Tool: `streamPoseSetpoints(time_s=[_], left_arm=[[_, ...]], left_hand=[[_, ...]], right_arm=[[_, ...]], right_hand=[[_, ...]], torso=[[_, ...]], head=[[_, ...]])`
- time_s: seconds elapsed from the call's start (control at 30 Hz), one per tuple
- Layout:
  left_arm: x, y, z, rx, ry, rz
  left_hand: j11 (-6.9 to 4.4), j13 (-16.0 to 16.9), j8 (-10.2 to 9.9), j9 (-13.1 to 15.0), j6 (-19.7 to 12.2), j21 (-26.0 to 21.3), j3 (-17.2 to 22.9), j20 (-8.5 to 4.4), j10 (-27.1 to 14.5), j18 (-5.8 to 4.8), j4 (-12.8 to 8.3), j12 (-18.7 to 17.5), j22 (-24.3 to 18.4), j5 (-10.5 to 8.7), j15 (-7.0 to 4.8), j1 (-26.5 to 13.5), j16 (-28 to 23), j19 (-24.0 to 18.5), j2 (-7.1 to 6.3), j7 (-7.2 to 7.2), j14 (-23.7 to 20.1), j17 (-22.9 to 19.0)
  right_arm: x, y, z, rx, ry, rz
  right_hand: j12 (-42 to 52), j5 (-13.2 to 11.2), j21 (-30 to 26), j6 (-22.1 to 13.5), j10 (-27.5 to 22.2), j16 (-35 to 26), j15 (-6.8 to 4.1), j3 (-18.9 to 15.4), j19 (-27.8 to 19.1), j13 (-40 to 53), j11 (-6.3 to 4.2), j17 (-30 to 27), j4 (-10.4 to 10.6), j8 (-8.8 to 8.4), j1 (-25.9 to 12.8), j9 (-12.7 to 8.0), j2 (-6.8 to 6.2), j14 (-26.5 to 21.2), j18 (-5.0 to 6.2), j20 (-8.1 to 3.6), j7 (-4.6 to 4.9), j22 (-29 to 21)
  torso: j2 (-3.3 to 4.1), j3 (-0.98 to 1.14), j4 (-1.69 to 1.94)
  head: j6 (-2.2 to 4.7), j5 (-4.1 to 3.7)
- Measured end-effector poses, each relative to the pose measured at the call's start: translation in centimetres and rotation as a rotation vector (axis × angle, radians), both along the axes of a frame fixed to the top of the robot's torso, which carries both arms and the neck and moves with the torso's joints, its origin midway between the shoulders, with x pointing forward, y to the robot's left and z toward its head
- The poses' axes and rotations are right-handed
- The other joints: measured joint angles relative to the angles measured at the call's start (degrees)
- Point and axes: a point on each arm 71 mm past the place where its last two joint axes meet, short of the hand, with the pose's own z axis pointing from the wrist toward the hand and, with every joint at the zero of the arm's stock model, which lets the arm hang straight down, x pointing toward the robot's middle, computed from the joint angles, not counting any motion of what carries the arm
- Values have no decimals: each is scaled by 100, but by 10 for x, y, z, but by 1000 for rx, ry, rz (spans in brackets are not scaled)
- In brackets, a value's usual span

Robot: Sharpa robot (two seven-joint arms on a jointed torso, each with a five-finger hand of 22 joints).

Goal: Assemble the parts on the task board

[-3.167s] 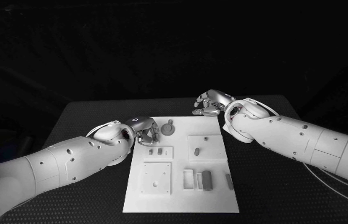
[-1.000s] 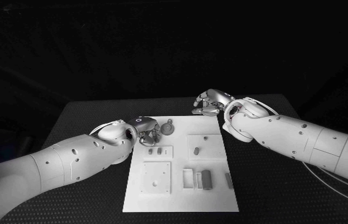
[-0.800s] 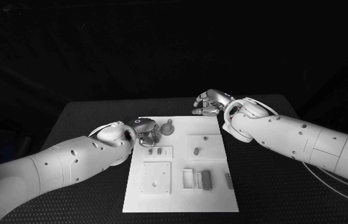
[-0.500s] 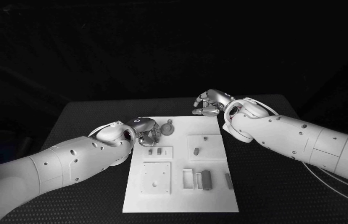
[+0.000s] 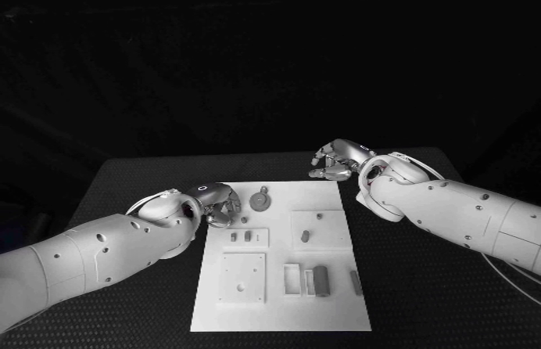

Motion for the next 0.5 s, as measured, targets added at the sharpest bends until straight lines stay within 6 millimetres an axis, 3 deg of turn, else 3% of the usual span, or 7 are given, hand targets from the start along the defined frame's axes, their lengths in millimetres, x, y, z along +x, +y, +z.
streamPoseSetpoints(time_s=[0.23,0.5], left_arm=[[2,16,0,-17,20,42],[5,41,2,-87,61,135]], left_hand=[[-10,25,28,10,11,0,0,20,-29,4,0,40,0,0,20,32,0,-20,-32,10,-20,-1],[11,78,87,42,53,-122,23,66,-94,10,23,128,0,0,33,28,-119,-141,5,52,-142,-19]], right_arm=[[-1,-8,0,-2,4,-8],[-10,-19,-4,-8,27,13]], right_hand=[[-18,0,-21,-51,-42,-34,13,3,-24,-18,-1,-54,-3,0,9,0,-9,-56,-1,2,2,0],[-439,0,-164,-149,-247,-400,40,39,-201,-316,20,-553,-233,-23,137,8,-1,-450,-6,53,-4,0]], torso=[[0,6,-4],[-1,6,1]], head=[[1,0],[15,-25]])
